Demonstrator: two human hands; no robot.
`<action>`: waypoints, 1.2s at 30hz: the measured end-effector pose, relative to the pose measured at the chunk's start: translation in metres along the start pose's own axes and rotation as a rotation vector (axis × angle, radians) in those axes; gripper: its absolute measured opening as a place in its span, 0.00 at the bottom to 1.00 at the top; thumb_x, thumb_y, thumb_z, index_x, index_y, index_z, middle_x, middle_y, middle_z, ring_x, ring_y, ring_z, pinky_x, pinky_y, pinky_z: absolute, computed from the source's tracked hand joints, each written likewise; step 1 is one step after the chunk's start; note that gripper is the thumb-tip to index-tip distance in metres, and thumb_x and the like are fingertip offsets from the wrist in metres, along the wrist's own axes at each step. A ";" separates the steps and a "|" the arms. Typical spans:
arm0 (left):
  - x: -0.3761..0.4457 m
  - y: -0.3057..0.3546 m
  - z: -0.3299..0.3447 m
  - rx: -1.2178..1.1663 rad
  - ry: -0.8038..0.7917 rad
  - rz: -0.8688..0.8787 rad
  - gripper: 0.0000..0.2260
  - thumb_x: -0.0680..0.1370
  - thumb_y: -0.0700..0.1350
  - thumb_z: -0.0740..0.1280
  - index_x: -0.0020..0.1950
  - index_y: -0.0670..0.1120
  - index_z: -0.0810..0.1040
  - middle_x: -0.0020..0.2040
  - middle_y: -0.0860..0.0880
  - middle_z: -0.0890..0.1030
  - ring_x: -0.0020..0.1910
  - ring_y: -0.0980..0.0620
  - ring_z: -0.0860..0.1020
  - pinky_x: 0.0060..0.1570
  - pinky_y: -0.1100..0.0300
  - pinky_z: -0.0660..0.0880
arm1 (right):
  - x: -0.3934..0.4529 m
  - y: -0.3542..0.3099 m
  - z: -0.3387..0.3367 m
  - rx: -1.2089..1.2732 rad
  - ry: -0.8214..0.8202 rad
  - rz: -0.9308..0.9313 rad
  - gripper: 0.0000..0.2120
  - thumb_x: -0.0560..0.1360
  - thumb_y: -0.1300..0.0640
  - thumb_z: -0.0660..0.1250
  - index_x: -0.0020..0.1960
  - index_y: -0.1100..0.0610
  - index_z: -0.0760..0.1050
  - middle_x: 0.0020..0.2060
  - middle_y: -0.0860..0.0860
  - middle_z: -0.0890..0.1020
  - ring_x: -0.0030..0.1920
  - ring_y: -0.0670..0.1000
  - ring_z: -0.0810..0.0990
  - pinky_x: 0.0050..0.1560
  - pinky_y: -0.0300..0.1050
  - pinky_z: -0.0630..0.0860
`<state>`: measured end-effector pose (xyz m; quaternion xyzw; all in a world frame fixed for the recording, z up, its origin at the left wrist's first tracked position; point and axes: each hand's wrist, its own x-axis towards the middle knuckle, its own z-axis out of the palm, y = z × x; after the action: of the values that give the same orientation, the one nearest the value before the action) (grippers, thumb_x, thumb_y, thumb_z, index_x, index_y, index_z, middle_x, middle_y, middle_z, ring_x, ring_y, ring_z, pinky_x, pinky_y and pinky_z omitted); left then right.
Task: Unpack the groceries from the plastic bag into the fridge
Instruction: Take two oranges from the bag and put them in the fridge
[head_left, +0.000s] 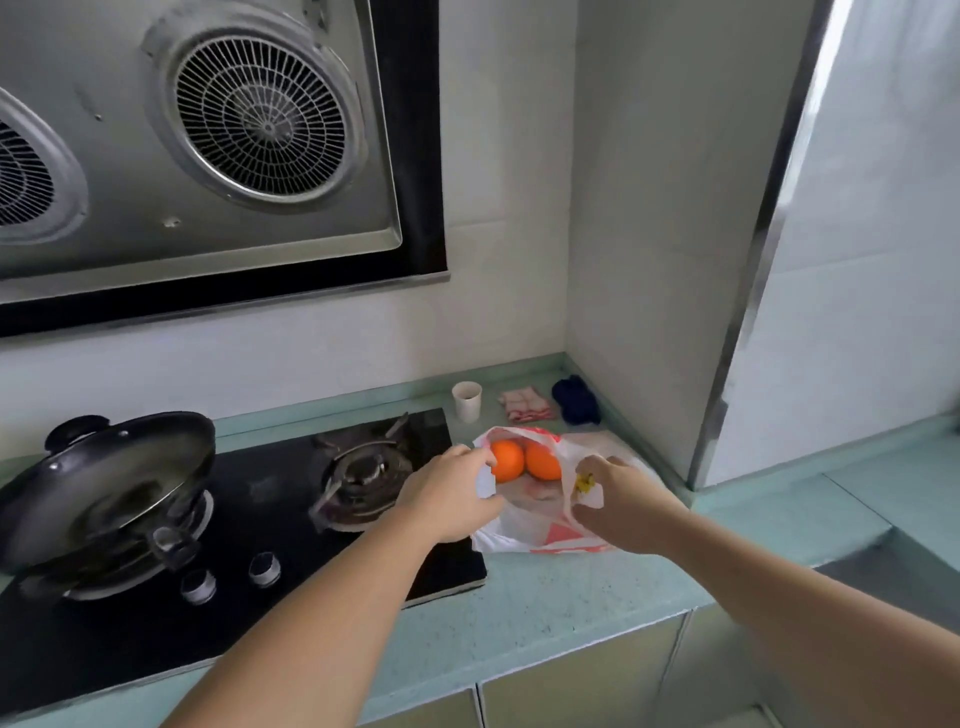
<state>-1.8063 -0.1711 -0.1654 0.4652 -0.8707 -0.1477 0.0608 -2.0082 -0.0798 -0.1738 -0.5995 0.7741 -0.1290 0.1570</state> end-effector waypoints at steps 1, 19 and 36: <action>0.015 -0.004 0.006 -0.022 -0.004 0.010 0.21 0.74 0.55 0.64 0.67 0.55 0.70 0.62 0.54 0.72 0.55 0.51 0.75 0.50 0.52 0.75 | 0.012 0.001 0.006 -0.015 -0.009 0.014 0.26 0.73 0.44 0.65 0.69 0.47 0.65 0.63 0.50 0.73 0.52 0.52 0.76 0.51 0.47 0.78; 0.210 -0.053 0.115 -0.171 -0.225 -0.022 0.05 0.73 0.42 0.63 0.38 0.51 0.72 0.40 0.52 0.77 0.39 0.49 0.75 0.39 0.58 0.73 | 0.191 0.031 0.095 0.140 -0.177 -0.018 0.10 0.73 0.54 0.61 0.53 0.45 0.72 0.46 0.46 0.79 0.45 0.51 0.77 0.41 0.43 0.71; 0.274 -0.051 0.159 0.046 -0.251 -0.211 0.36 0.67 0.58 0.74 0.71 0.53 0.65 0.67 0.47 0.67 0.66 0.44 0.70 0.59 0.51 0.72 | 0.285 0.088 0.119 -0.018 -0.358 -0.102 0.44 0.61 0.34 0.69 0.72 0.39 0.54 0.72 0.51 0.61 0.72 0.57 0.61 0.67 0.56 0.67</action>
<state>-1.9580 -0.3930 -0.3411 0.5330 -0.8211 -0.1901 -0.0750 -2.1053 -0.3354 -0.3426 -0.6529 0.7035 -0.0210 0.2800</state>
